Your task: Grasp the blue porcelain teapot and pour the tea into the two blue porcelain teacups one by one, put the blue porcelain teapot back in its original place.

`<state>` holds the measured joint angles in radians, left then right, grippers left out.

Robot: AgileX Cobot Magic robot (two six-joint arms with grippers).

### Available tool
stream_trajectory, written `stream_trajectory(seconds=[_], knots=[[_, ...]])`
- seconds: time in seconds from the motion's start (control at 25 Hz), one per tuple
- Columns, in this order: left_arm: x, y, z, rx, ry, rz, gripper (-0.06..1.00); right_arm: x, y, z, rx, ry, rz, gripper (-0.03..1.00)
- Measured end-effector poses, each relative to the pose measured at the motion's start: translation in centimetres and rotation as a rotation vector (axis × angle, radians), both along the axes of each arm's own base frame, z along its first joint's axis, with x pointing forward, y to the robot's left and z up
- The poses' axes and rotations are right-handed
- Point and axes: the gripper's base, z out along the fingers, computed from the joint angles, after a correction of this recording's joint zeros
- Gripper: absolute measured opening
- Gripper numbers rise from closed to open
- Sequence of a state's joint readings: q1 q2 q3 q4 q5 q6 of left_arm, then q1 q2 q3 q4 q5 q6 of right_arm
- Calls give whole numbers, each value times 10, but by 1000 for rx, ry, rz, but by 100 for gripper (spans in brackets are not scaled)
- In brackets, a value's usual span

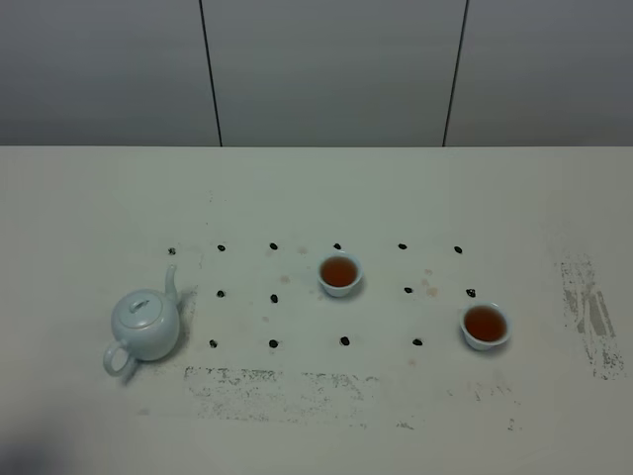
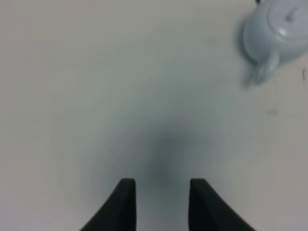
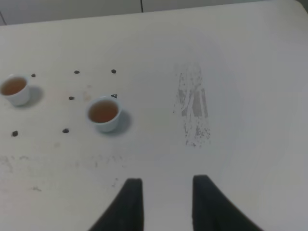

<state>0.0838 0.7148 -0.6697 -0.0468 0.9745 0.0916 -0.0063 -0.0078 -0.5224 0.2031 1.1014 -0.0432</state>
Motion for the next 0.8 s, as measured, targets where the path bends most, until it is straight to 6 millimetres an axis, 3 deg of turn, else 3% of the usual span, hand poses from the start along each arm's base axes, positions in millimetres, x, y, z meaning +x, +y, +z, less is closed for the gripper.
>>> stream_trajectory(seconds=[0.24,0.52,0.8], knots=[[-45,-10,-6,-48,-87,-40,30,0,0,0,-2,0,-2,24],[-74,-14,-32,-65,-147,-51,30,0,0,0,-1,0,-2,24],[-101,-12,-32,-57,-328,-84,30,0,0,0,-2,0,-1,24]])
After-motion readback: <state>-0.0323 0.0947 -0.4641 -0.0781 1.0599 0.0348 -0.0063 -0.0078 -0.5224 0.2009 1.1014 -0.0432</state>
